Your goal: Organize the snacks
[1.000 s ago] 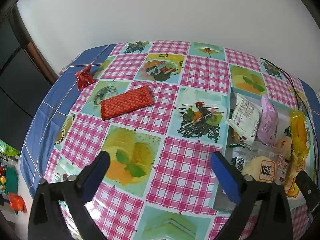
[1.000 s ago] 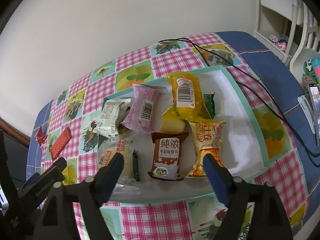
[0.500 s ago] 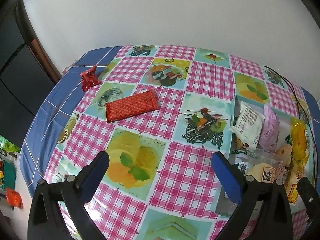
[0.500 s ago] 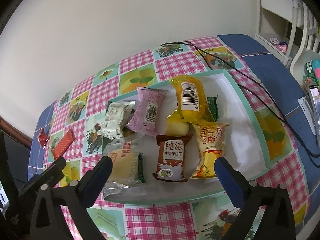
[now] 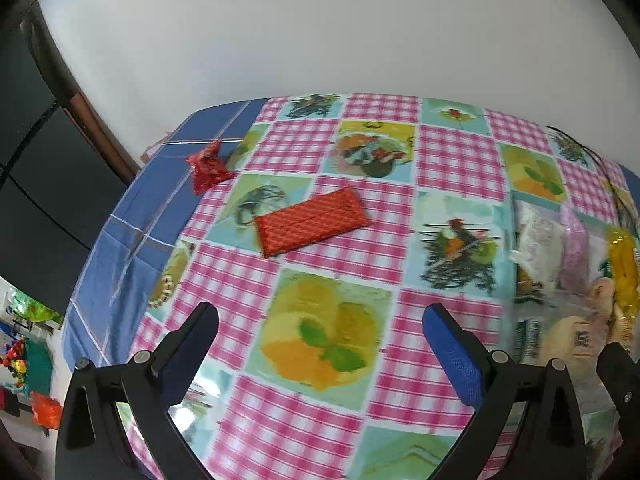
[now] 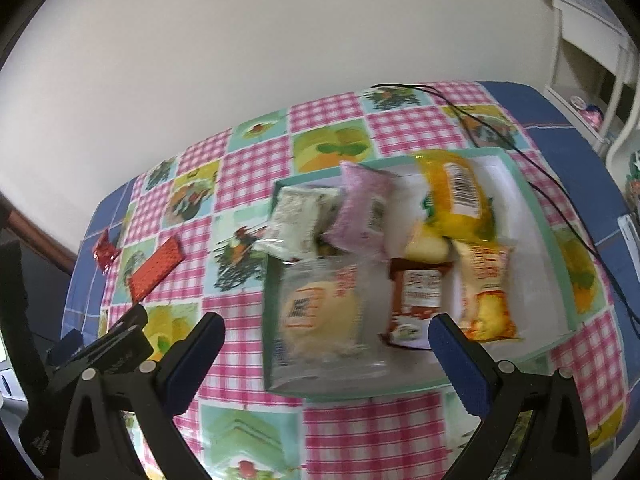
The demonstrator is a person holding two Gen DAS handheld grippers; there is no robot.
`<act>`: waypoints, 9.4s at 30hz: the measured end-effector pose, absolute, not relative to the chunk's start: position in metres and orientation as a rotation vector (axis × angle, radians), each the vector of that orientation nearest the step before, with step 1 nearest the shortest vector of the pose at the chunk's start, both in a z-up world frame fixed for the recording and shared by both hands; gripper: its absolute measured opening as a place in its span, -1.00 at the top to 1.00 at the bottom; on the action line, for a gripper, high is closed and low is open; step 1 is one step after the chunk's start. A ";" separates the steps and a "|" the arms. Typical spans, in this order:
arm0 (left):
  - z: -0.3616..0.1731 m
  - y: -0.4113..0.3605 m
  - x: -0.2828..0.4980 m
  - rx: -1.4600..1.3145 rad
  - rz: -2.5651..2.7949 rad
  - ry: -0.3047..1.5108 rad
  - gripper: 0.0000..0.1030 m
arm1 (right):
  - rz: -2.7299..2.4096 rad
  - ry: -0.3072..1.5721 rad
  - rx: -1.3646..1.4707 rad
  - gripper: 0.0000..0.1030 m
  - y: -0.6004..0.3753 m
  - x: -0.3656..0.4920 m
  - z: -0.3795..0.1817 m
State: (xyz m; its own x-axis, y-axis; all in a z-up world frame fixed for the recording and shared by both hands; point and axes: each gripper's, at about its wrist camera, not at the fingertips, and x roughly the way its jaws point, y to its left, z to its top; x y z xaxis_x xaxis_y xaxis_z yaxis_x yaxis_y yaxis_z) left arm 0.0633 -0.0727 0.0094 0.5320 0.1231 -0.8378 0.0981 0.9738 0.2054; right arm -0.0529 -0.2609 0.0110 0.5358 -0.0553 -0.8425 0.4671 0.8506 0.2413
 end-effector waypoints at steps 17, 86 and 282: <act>0.011 0.002 0.086 0.163 0.078 1.034 -0.97 | -0.215 0.995 0.390 -1.00 -0.181 -0.015 0.002; -0.057 0.136 0.336 0.073 -0.025 1.112 -0.95 | -0.333 1.109 0.222 -0.22 -0.101 0.186 -0.091; -0.008 -0.086 -0.012 0.384 0.005 1.045 -0.80 | -0.390 1.000 0.376 -1.00 -0.269 -0.120 -0.030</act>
State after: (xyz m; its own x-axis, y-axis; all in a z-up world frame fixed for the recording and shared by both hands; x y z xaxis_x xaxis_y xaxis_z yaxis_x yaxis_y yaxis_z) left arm -0.0117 -0.0864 -0.0076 0.5081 0.1848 -0.8412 0.1767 0.9336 0.3118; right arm -0.1201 -0.2692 -0.0302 0.4831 -0.1425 -0.8639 0.4799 0.8683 0.1251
